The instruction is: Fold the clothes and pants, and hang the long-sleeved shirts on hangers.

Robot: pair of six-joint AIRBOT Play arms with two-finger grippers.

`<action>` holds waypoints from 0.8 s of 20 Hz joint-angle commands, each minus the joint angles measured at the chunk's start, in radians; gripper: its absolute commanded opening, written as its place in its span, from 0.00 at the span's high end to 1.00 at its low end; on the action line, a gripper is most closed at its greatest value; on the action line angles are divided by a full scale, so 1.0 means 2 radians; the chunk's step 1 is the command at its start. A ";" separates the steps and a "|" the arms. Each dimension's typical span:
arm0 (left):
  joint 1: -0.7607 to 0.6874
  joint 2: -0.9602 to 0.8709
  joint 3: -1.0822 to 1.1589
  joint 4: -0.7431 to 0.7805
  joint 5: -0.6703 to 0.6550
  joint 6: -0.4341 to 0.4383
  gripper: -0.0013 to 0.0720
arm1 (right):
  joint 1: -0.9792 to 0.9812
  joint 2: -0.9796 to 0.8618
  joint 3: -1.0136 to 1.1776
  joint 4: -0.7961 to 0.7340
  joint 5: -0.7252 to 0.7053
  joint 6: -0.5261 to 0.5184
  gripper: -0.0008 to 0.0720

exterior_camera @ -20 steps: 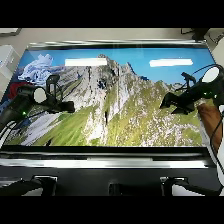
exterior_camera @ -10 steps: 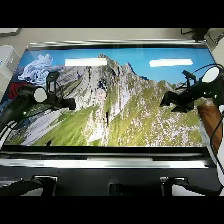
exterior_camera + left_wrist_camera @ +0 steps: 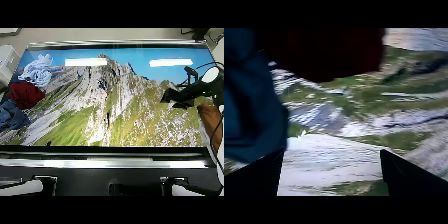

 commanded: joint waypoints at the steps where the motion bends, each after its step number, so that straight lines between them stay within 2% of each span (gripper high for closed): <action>1: 0.134 -0.011 -0.028 -0.040 -0.020 0.007 0.02 | 0.001 0.000 0.000 -0.001 -0.002 0.000 0.03; 6: 0.152 -0.040 -0.107 -0.050 0.090 0.057 0.02 | 0.001 0.000 0.000 -0.001 0.004 0.000 0.05; 8: 0.152 -0.069 -0.107 -0.099 0.121 0.117 0.02 | 0.001 0.000 0.000 -0.001 0.012 0.000 0.05; 9: 0.152 -0.080 -0.107 -0.124 0.134 0.133 0.02 | 0.001 0.000 0.000 -0.001 0.019 0.001 0.05; 12: 0.148 -0.107 -0.107 -0.148 0.149 0.147 0.02 | 0.001 0.000 0.000 0.000 0.038 0.017 0.05; 13: 0.148 -0.115 -0.107 -0.148 0.146 0.147 0.07 | 0.001 0.000 0.000 0.002 0.047 0.018 0.05; 14: 0.148 -0.118 -0.107 -0.150 0.138 0.147 0.54 | 0.001 0.000 0.000 0.003 0.056 0.017 0.05; 15: 0.148 -0.116 -0.107 -0.158 0.129 0.151 0.94 | 0.001 0.000 0.000 0.002 0.066 0.017 0.04; 16: 0.147 -0.108 -0.105 -0.173 0.121 0.165 0.95 | 0.001 0.001 0.000 0.002 0.072 0.010 0.04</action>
